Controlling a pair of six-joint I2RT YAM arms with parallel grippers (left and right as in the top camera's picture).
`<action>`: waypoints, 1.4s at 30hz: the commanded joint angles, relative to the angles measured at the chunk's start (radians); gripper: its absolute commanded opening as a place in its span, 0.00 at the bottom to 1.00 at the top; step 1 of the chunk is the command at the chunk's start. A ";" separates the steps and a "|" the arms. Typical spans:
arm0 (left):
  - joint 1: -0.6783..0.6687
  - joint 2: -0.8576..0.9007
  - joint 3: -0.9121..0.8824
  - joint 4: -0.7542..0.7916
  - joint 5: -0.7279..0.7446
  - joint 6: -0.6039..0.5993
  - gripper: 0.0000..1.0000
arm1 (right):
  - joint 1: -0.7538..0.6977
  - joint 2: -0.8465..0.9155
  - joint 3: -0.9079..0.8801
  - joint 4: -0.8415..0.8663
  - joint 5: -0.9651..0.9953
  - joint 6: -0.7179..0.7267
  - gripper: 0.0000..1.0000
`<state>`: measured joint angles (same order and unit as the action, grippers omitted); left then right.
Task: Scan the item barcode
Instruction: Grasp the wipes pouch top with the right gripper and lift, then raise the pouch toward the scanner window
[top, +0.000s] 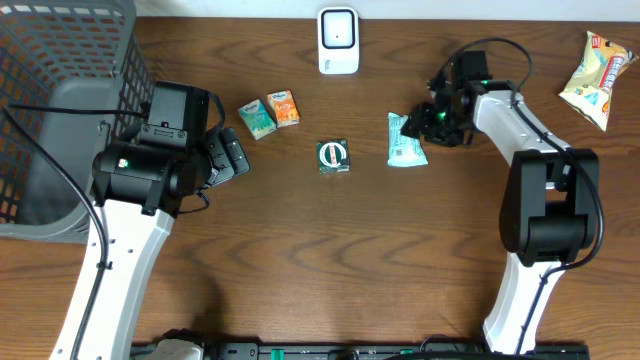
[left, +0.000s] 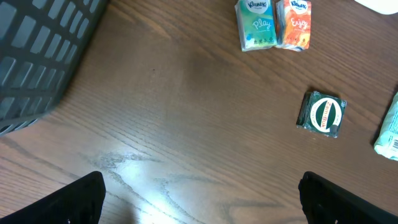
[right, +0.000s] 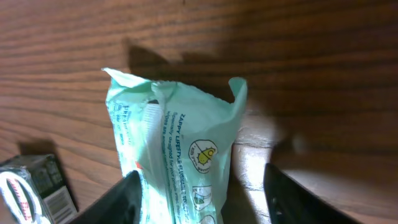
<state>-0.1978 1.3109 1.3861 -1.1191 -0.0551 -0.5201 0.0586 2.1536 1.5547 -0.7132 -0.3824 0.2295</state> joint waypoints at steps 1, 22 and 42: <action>0.004 -0.003 0.003 -0.004 -0.010 -0.001 0.98 | -0.019 0.024 -0.005 0.003 -0.062 0.001 0.47; 0.004 -0.003 0.003 -0.004 -0.010 -0.001 0.98 | -0.027 0.079 -0.001 0.032 -0.204 -0.010 0.02; 0.004 -0.003 0.003 -0.004 -0.010 -0.001 0.98 | 0.030 -0.248 0.003 0.039 -0.502 -0.070 0.01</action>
<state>-0.1978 1.3109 1.3861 -1.1191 -0.0551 -0.5201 0.0551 1.9488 1.5547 -0.6811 -0.7975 0.1776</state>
